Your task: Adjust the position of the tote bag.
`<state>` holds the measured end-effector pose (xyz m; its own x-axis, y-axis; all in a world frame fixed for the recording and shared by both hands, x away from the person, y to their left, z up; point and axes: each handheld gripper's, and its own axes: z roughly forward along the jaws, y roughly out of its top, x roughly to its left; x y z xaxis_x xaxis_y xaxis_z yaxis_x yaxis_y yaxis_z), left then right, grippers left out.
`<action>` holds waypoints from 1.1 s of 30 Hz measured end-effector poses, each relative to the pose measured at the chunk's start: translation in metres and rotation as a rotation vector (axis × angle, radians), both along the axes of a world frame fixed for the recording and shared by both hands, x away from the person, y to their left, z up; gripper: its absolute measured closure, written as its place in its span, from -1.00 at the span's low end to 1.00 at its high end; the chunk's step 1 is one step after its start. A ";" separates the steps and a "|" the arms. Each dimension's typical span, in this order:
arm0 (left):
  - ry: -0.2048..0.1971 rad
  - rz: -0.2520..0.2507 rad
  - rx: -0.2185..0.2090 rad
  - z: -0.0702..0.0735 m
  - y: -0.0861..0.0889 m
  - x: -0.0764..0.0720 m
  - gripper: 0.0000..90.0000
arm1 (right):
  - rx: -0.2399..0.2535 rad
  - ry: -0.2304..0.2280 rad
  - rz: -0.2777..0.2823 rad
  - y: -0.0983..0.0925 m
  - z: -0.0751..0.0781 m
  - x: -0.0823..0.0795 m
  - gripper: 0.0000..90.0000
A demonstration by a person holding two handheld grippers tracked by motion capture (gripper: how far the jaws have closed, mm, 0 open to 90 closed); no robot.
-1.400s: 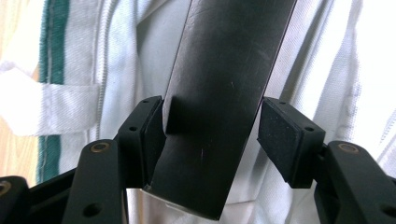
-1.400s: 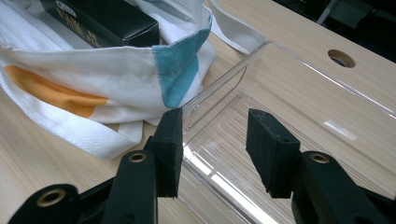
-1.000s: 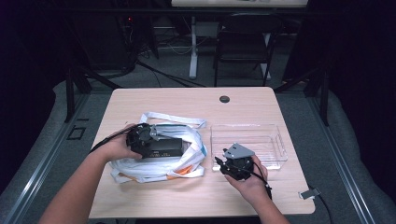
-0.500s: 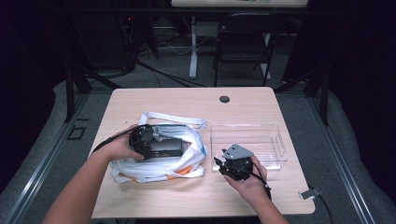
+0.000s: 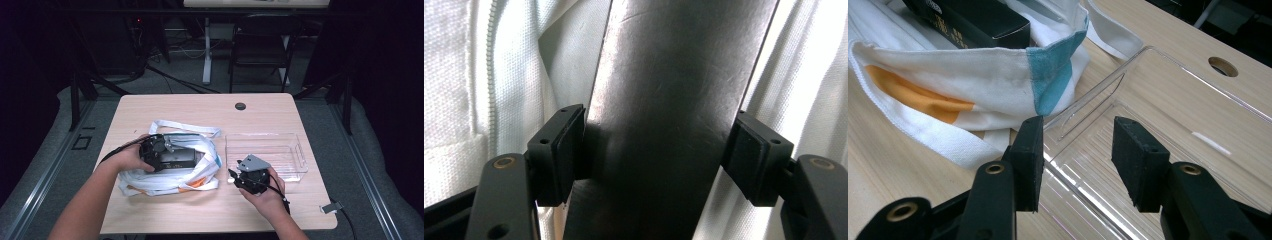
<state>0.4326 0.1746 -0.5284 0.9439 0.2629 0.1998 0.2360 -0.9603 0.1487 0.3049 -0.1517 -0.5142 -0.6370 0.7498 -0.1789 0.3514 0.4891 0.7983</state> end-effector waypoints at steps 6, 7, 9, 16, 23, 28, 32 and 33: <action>0.008 -0.004 -0.001 -0.003 0.000 0.001 -0.33 | 0.002 -0.003 0.006 0.001 0.000 -0.001 0.25; 0.007 -0.008 0.007 -0.004 0.001 0.001 -0.32 | 0.003 -0.004 0.008 0.002 0.000 -0.001 0.25; 0.018 -0.020 -0.001 -0.004 0.002 0.001 -0.31 | 0.003 -0.006 0.006 0.002 0.000 -0.001 0.25; 0.002 -0.043 0.001 -0.002 0.004 -0.002 -0.23 | 0.005 -0.005 0.010 0.002 0.000 -0.001 0.25; -0.033 -0.085 -0.005 -0.002 0.008 -0.007 -0.15 | 0.006 -0.005 0.012 0.002 0.001 -0.001 0.25; -0.041 -0.104 0.008 0.000 0.008 -0.009 -0.11 | 0.006 -0.004 0.013 0.002 0.000 -0.001 0.25; -0.050 -0.122 0.007 0.000 0.009 -0.011 -0.08 | 0.008 -0.003 0.013 0.001 0.000 -0.001 0.24; -0.053 -0.130 0.005 0.000 0.009 -0.011 -0.08 | 0.007 -0.003 0.012 0.001 0.000 -0.001 0.23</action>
